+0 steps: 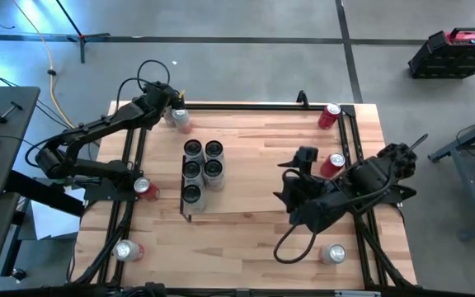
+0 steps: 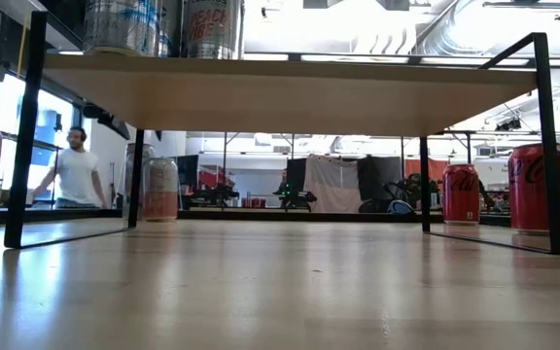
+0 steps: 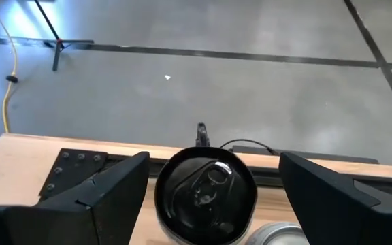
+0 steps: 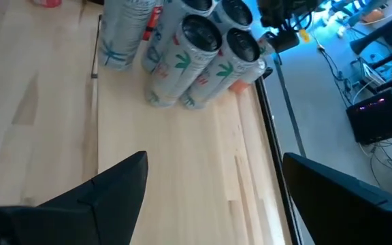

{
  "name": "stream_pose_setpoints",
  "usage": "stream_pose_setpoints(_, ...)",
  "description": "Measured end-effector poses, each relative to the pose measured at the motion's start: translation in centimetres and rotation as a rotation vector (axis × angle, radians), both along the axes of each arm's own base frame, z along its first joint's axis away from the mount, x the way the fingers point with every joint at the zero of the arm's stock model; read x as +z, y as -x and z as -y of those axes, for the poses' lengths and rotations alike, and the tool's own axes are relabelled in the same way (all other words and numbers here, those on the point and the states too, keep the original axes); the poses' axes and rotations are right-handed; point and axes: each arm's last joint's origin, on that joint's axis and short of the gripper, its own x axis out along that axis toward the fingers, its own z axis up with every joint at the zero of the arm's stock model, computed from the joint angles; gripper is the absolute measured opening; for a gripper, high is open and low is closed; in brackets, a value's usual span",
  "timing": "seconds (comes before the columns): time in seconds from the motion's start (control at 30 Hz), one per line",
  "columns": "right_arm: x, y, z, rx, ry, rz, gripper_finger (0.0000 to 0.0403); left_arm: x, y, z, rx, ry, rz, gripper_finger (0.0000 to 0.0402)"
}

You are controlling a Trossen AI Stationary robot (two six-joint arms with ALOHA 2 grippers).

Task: Place canned beverage on shelf
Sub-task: Put the white pink soda can aligned with the other white pink soda cans on the shelf

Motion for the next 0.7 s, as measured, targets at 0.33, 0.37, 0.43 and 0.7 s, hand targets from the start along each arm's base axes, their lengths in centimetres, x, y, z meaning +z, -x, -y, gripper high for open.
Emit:
stream_pose_setpoints(0.33,0.23,-0.59,0.14,-0.014,-0.040,0.045,0.0323,-0.21,0.20,0.08,-0.003,0.025,-0.021,0.0317)
stream_pose_setpoints(0.37,0.25,-0.65,0.07,-0.010,-0.059,0.048,0.0323,-0.18,0.17,0.06,0.000,0.021,-0.014,0.0317)
stream_pose_setpoints(0.43,0.28,-0.70,-0.15,0.005,-0.098,0.051,0.0323,-0.12,0.14,0.02,0.000,0.015,-0.007,0.0317)
stream_pose_setpoints(0.7,0.56,-0.89,-0.68,0.017,-0.134,0.097,0.0323,-0.14,0.16,0.04,0.001,0.018,-0.011,0.0317)
